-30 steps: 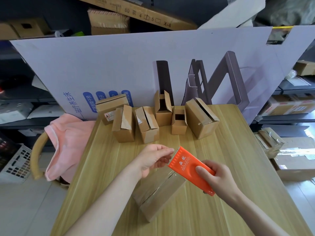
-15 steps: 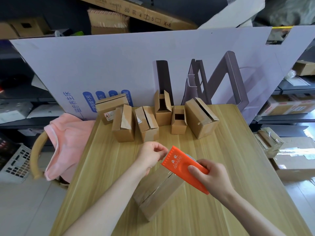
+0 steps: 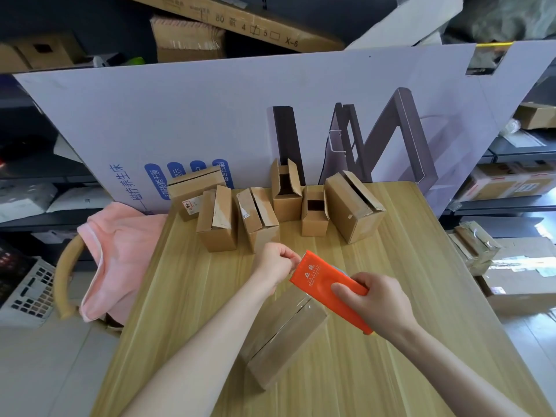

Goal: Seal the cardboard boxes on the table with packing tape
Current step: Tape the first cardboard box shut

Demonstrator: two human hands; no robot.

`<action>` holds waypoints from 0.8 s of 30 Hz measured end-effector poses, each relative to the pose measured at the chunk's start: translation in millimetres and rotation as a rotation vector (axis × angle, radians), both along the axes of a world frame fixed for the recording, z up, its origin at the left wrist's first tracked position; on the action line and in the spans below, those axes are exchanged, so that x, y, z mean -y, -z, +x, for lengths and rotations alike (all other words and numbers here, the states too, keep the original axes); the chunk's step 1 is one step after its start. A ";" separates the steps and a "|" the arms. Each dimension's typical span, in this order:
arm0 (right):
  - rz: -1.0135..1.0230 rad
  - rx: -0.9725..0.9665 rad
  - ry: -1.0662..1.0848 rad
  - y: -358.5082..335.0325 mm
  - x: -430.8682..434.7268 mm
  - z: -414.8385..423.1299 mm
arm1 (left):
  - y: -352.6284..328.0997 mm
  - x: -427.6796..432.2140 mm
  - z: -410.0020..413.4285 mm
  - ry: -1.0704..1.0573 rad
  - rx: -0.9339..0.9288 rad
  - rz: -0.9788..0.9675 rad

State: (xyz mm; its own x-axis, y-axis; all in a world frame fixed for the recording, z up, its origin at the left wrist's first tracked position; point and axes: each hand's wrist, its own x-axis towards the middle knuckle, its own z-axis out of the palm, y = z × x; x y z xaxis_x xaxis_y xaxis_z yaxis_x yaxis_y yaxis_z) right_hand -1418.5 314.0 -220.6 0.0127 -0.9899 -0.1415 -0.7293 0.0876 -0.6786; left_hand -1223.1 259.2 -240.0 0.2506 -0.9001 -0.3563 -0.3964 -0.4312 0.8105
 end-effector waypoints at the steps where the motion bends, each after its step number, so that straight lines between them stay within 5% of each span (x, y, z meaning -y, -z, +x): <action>1: 0.016 0.004 0.005 -0.2 -0.3 -1.8 | 1.1 1.7 -0.9 0.004 0.016 0.003; 8: 0.065 -0.024 0.036 3.0 -5.1 -15.6 | 16.8 10.7 -13.1 0.056 0.057 0.046; 14: 0.134 -0.057 0.120 12.1 -19.3 -47.2 | 21.6 24.3 22.3 -0.031 0.268 0.017; 24: 0.207 -0.134 0.154 38.9 -34.9 -69.6 | 58.0 23.4 16.6 0.036 0.238 0.068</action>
